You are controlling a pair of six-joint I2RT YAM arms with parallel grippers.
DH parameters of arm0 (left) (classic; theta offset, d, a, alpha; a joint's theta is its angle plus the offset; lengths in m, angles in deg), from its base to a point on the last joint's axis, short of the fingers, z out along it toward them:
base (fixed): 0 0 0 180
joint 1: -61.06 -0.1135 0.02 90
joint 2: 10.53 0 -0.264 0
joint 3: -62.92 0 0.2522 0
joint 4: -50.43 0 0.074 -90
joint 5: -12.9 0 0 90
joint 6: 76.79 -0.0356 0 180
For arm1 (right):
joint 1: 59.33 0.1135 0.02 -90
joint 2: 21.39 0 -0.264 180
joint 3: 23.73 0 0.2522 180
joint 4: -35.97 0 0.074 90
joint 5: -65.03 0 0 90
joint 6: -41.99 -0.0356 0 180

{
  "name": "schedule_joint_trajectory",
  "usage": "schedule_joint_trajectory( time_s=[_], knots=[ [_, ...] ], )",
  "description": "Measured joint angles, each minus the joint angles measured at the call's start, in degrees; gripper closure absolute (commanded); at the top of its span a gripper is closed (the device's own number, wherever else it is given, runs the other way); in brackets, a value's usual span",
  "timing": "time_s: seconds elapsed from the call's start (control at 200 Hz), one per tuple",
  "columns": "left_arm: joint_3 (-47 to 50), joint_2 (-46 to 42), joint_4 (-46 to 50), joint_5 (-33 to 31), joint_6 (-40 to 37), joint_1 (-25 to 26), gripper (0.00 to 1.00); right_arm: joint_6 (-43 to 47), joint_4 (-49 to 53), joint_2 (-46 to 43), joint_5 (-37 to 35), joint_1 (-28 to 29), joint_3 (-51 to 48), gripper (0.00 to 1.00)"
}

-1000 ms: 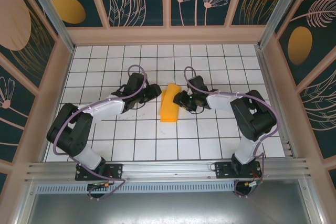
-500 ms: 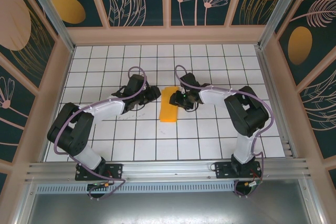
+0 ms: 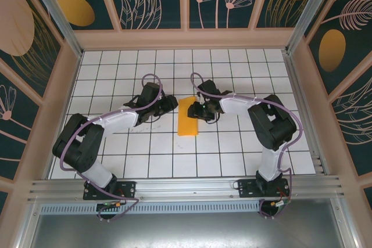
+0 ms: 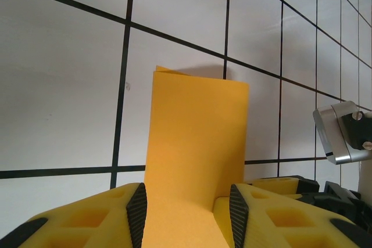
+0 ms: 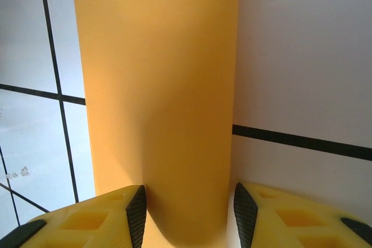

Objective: Fold a paper plane with a square sheet of paper (pick it up from the middle)
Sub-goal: Hold the square sheet of paper at the center of the table.

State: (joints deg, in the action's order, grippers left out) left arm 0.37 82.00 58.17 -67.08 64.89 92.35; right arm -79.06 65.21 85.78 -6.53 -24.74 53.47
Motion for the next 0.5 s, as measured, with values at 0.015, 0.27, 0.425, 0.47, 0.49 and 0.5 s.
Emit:
schedule_joint_trajectory(
  time_s=[0.015,0.27,0.425,0.47,0.49,0.5],
  knots=[
    [0.0,0.0,0.0,0.0,0.0,0.0,0.56,0.2,0.2,0.1,0.0,0.0,0.2,0.52],
    [0.0,0.3,-0.2,0.3,0.0,0.0,0.56,0.6,1.3,0.7,0.5,-0.4,0.9,0.52],
    [0.0,0.7,-0.2,0.5,0.0,0.0,0.56,0.4,1.3,0.8,0.5,-0.4,1.0,0.52],
    [0.0,0.7,-0.3,0.5,0.0,0.0,0.56,0.2,1.5,0.9,0.5,-0.4,1.2,0.52],
    [0.0,0.7,-0.3,0.5,0.0,0.0,0.56,0.2,1.5,1.0,0.5,-0.4,1.2,0.52],
    [0.0,0.7,-0.3,0.5,0.0,0.0,0.56,0.1,1.5,1.0,0.5,-0.4,1.3,0.52]
  ],
)
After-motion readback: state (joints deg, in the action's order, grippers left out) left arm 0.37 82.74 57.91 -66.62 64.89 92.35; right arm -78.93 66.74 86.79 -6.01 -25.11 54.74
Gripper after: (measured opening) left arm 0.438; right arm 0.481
